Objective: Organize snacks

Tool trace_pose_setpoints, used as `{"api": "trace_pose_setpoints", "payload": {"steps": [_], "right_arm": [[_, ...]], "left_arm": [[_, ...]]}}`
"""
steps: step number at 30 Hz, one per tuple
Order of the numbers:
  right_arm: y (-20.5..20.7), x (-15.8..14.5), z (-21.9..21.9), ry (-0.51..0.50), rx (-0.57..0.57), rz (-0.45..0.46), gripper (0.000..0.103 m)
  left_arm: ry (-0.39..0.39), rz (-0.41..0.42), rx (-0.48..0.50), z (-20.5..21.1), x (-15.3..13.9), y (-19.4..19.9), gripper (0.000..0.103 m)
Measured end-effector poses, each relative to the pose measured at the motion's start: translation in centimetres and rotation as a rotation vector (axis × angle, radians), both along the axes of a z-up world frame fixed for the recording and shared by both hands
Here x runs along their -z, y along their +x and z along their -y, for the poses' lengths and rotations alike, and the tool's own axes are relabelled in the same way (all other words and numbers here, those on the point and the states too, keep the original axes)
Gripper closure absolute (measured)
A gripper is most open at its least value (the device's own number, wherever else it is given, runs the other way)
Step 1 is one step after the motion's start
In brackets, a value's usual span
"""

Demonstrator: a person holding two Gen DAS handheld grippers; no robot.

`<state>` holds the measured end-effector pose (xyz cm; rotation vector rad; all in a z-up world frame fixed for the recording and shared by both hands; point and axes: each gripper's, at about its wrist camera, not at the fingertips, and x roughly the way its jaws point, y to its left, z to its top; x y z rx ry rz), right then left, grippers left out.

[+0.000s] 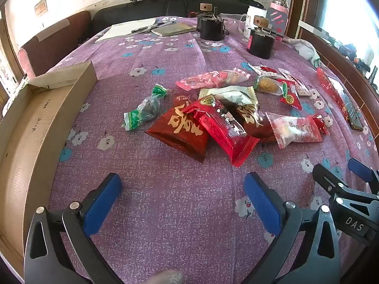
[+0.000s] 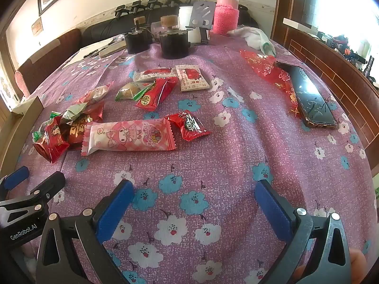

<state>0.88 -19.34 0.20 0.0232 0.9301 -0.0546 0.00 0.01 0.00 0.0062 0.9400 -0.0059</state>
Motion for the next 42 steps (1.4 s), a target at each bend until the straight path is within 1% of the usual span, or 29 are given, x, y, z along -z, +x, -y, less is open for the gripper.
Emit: {"api": "trace_pose_setpoints", "payload": {"steps": [20, 24, 27, 30, 33, 35, 37, 40, 42], "right_arm": [[0.0, 0.0, 0.0, 0.001, 0.0, 0.0, 0.0], [0.0, 0.0, -0.1, 0.001, 0.0, 0.0, 0.0], [0.0, 0.0, -0.2, -0.002, 0.0, 0.0, 0.0], [0.1, 0.0, 0.1, 0.004, 0.001, 0.0, 0.0], [0.0, 0.0, 0.4, 0.006, 0.009, 0.0, 0.0], [-0.4, -0.1, 0.3, 0.006, -0.024, -0.007, 0.0], [-0.4, -0.1, 0.3, 0.02, -0.039, -0.026, 0.0], [-0.7, -0.1, 0.0, 0.018, -0.068, -0.063, 0.0], [-1.1, -0.1, -0.2, 0.012, -0.095, -0.07, 0.0]], "left_arm": [[0.001, -0.001, 0.002, 0.0, 0.0, 0.0, 0.0], [-0.005, -0.03, 0.039, -0.1, -0.1, -0.1, 0.0], [0.001, -0.06, 0.048, -0.3, -0.2, -0.1, 0.0], [0.013, -0.066, 0.054, 0.0, -0.3, -0.2, 0.0], [0.026, -0.055, 0.068, 0.0, -0.3, -1.8, 0.0], [0.03, -0.056, 0.081, 0.0, -0.3, -2.2, 0.0], [0.003, -0.067, 0.086, -0.4, -0.3, -2.6, 0.0], [0.002, -0.068, 0.106, -0.5, -0.4, -3.1, 0.0], [0.005, -0.068, 0.112, -0.5, -0.4, -3.2, 0.0]]}}
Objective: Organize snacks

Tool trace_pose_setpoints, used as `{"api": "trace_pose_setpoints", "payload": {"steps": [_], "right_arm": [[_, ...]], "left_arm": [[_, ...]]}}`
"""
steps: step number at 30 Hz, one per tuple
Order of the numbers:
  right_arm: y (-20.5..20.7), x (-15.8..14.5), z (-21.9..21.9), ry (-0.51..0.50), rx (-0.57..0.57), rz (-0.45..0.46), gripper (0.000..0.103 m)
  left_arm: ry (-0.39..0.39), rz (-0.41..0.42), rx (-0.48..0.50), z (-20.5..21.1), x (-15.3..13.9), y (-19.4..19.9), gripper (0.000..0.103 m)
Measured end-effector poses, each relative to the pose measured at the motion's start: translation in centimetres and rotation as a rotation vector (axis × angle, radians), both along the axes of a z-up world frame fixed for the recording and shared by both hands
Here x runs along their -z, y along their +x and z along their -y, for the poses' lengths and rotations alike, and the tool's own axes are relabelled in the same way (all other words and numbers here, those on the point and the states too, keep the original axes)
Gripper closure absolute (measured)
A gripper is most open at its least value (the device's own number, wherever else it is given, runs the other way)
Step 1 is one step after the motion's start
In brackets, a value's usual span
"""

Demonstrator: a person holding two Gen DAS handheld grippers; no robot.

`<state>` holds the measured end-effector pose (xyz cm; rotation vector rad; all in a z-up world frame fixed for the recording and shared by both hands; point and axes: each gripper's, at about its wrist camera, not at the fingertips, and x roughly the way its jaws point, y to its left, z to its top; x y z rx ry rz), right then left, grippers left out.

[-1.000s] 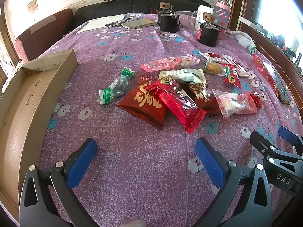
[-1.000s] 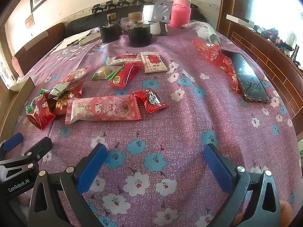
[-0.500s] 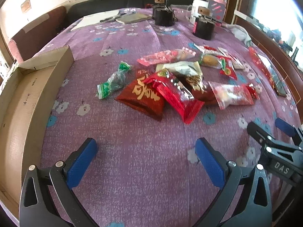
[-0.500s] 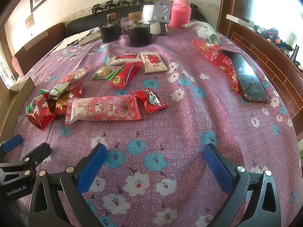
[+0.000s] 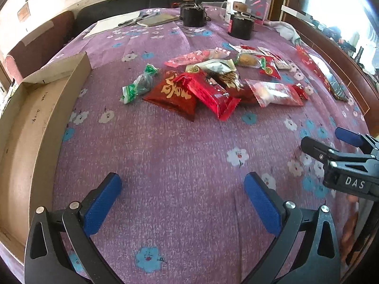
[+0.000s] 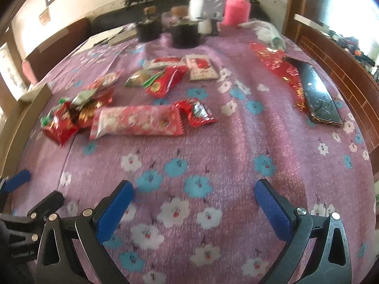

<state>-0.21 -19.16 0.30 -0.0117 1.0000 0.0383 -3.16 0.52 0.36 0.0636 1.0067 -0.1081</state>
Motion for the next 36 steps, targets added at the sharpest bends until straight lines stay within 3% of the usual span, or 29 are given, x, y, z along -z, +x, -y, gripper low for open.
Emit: {"api": "trace_pose_setpoints", "payload": {"steps": [4, 10, 15, 18, 20, 22, 25, 28, 31, 33, 35, 36], "right_arm": [[-0.8, -0.2, -0.1, -0.005, -0.004, -0.042, 0.0], [-1.1, -0.2, -0.3, -0.012, 0.0, -0.034, 0.0], [-1.6, -0.3, -0.3, -0.017, 0.002, -0.026, 0.0], [-1.6, -0.9, -0.5, -0.042, 0.015, -0.05, 0.004], [-2.8, -2.8, -1.1, -0.041, -0.004, 0.048, 0.008], [-5.0, -6.0, -2.0, -0.011, -0.024, 0.227, 0.006], [-6.5, -8.1, -3.5, 0.009, -0.063, 0.361, 0.0], [-4.8, -8.0, -5.8, -0.073, -0.142, 0.309, 0.001], [-2.3, -7.7, -7.7, -0.065, -0.201, 0.267, 0.003], [-0.5, -7.8, -8.6, -0.02, -0.219, 0.23, 0.015], [1.7, -7.6, -9.8, 0.002, -0.223, 0.192, 0.021], [3.3, -7.4, -10.6, -0.001, -0.215, 0.174, 0.035]], "left_arm": [[0.018, 0.007, 0.002, 0.3, 0.0, -0.3, 0.0], [-0.034, -0.018, 0.008, -0.7, -0.6, -1.2, 0.0], [-0.165, 0.214, -0.019, -4.8, -6.6, -5.1, 0.0], [-0.179, 0.331, -0.08, -8.5, -10.0, -6.9, 0.0], [-0.148, 0.367, -0.122, -10.6, -11.3, -7.6, 0.0], [-0.119, 0.365, -0.166, -12.7, -11.9, -8.0, 0.0], [-0.193, 0.355, -0.239, -15.7, -12.0, -8.4, 0.0], [-0.282, 0.335, -0.263, -17.3, -11.4, -8.6, 0.0], [-0.293, 0.334, -0.259, -17.0, -11.0, -8.3, 0.0], [-0.3, 0.331, -0.255, -16.9, -10.7, -8.3, 0.0], [-0.316, 0.325, -0.25, -16.9, -10.7, -8.5, 0.0], [-0.32, 0.325, -0.244, -17.0, -10.7, -8.8, 0.0]]}}
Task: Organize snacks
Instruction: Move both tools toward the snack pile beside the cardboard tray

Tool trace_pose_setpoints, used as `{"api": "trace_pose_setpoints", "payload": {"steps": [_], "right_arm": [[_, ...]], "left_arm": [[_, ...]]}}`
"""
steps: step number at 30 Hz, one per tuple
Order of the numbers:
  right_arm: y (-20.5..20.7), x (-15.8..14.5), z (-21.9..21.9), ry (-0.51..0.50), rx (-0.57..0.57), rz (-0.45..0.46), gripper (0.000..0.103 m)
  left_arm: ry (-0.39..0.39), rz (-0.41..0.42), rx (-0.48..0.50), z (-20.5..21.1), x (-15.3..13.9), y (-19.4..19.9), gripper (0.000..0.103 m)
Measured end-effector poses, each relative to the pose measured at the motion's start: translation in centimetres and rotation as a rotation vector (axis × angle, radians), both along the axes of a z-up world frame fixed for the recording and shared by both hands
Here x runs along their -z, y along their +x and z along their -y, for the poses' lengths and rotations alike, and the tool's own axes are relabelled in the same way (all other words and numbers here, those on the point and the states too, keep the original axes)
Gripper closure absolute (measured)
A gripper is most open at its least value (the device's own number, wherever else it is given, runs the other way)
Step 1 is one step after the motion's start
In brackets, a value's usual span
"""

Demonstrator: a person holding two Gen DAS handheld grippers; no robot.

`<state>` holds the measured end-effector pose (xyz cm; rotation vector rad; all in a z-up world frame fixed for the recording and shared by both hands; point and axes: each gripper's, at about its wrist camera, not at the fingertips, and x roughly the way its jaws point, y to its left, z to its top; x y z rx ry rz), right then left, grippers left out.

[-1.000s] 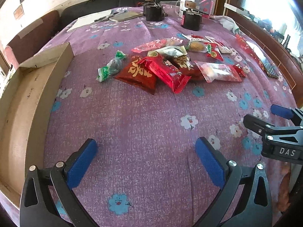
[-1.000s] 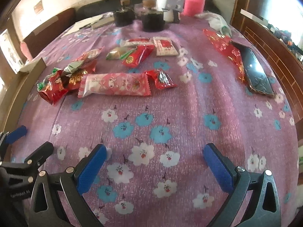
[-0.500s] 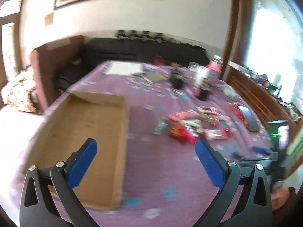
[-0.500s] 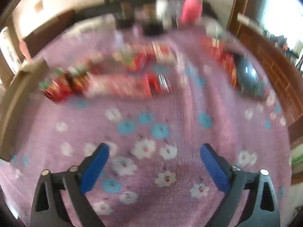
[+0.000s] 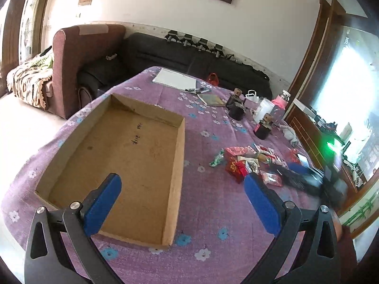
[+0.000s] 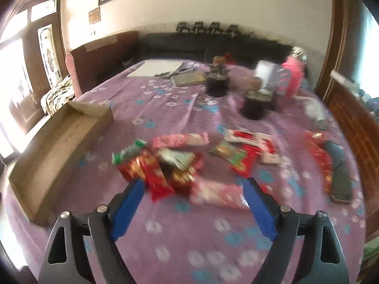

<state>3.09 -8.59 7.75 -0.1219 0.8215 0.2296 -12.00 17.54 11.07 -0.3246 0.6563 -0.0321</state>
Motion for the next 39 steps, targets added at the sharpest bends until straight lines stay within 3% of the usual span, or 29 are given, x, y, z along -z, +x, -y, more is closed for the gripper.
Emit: {"api": "trace_pose_setpoints", "payload": {"steps": [1, 6, 8, 11, 14, 16, 17, 18, 20, 22, 25, 28, 32, 35, 38, 39], "right_arm": [[1.0, 0.1, -0.4, 0.0, 0.008, -0.008, 0.041], [6.5, 2.9, -2.4, 0.017, 0.027, -0.142, 0.045], [6.9, 4.6, -2.8, -0.002, 0.019, -0.207, 0.053], [4.0, 4.8, -3.5, -0.008, -0.07, -0.209, 0.051], [0.1, 3.7, -3.1, 0.052, -0.199, -0.247, 0.053], [-2.5, 1.5, -1.6, 0.071, -0.188, -0.149, 0.052], [-3.5, 0.3, -0.5, 0.081, -0.166, -0.085, 0.045], [-4.5, -0.9, 0.9, 0.091, -0.133, -0.009, 0.024], [-5.6, -1.6, 3.4, 0.12, -0.058, 0.072, 0.0], [-4.6, -0.7, 3.8, 0.088, -0.034, -0.023, 0.0], [-4.7, 1.2, 2.4, 0.046, -0.106, -0.062, 0.014], [-6.0, 2.9, -0.3, 0.056, -0.23, -0.1, 0.015], [-7.1, 4.9, -4.0, -0.011, -0.326, -0.09, 0.015], [-6.7, 6.3, -5.7, -0.042, -0.341, -0.136, 0.047], [-7.0, 5.6, -5.3, -0.039, -0.302, -0.135, 0.07], [-7.3, 5.4, -4.7, -0.048, -0.266, -0.134, 0.071]], "left_arm": [[0.005, 0.001, 0.001, 0.1, 0.0, -0.1, 0.0], [0.02, -0.003, -0.001, 0.3, 0.0, -0.9, 0.0], [0.028, -0.005, 0.005, 0.4, 0.0, -1.1, 0.0], [0.04, 0.004, 0.014, 0.5, 0.0, -1.3, 0.0], [0.037, 0.014, 0.027, 0.8, 0.2, -1.1, 0.0], [0.022, 0.024, 0.045, 1.1, 0.3, -1.0, 0.0], [0.017, 0.032, 0.056, 1.4, 0.4, -1.0, 0.0], [0.018, 0.037, 0.057, 1.6, 0.4, -1.0, 0.0], [0.032, 0.058, 0.052, 2.1, 0.3, -0.9, 0.0], [0.051, 0.071, 0.038, 2.5, 0.3, -0.8, 0.0], [0.063, 0.05, 0.052, 3.0, 0.6, -0.4, 0.0], [0.042, -0.019, 0.074, 3.1, 1.2, 0.3, 0.0], [-0.001, -0.066, 0.095, 2.7, 1.8, 0.8, 0.0], [-0.042, -0.081, 0.091, 2.3, 1.7, 1.2, 0.0], [-0.021, -0.086, 0.106, 2.9, 1.3, 1.9, 0.0], [-0.007, -0.095, 0.117, 3.4, 1.3, 2.3, 0.0]]}}
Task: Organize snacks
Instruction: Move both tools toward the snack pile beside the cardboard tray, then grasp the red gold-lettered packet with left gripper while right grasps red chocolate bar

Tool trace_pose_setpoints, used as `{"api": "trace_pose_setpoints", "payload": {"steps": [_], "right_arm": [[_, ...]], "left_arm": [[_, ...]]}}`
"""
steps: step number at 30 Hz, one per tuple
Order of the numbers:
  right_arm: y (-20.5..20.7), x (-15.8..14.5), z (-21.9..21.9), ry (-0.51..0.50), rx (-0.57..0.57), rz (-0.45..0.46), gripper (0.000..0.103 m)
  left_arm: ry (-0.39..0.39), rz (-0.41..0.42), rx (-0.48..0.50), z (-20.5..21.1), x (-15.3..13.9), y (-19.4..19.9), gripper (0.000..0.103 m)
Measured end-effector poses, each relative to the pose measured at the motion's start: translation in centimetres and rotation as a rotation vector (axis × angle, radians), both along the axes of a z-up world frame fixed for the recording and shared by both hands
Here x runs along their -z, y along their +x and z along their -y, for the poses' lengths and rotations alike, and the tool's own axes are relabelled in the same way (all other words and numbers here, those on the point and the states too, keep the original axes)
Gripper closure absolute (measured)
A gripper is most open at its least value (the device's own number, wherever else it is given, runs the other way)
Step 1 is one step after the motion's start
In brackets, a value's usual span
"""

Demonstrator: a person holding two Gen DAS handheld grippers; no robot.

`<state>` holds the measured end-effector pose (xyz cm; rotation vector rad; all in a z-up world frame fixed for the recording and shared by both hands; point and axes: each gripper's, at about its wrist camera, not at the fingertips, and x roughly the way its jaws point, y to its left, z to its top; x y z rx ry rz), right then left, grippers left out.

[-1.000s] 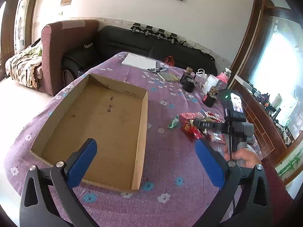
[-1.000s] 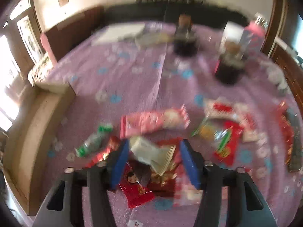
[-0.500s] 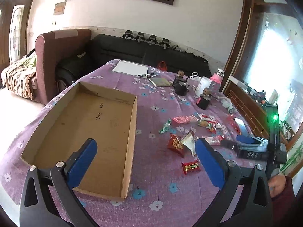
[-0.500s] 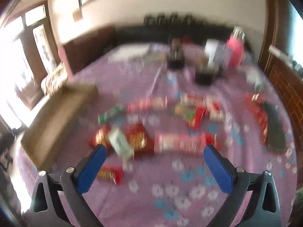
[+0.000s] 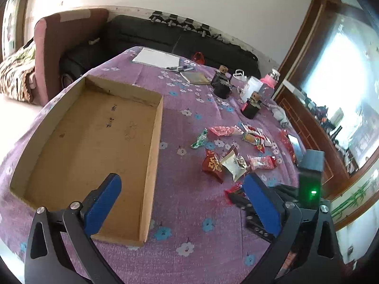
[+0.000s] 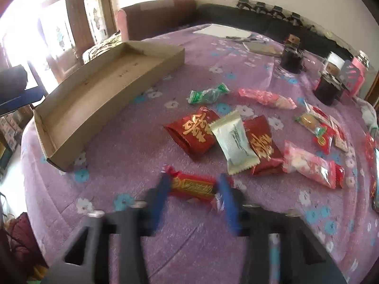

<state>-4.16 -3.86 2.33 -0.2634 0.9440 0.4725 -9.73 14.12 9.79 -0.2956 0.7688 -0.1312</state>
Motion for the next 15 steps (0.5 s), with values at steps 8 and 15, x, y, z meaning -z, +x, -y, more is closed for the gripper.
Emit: {"api": "trace_pose_setpoints", "payload": {"steps": [8, 15], "right_arm": [[-1.1, 0.6, 7.2, 0.056, 0.195, -0.062, 0.074], [-1.2, 1.2, 10.0, 0.142, 0.229, -0.089, 0.074]], "left_arm": [[0.124, -0.109, 0.111, 6.4, 2.2, 4.7, 0.0], [0.375, -0.108, 0.171, 10.7, 5.5, 8.2, 0.0]]}}
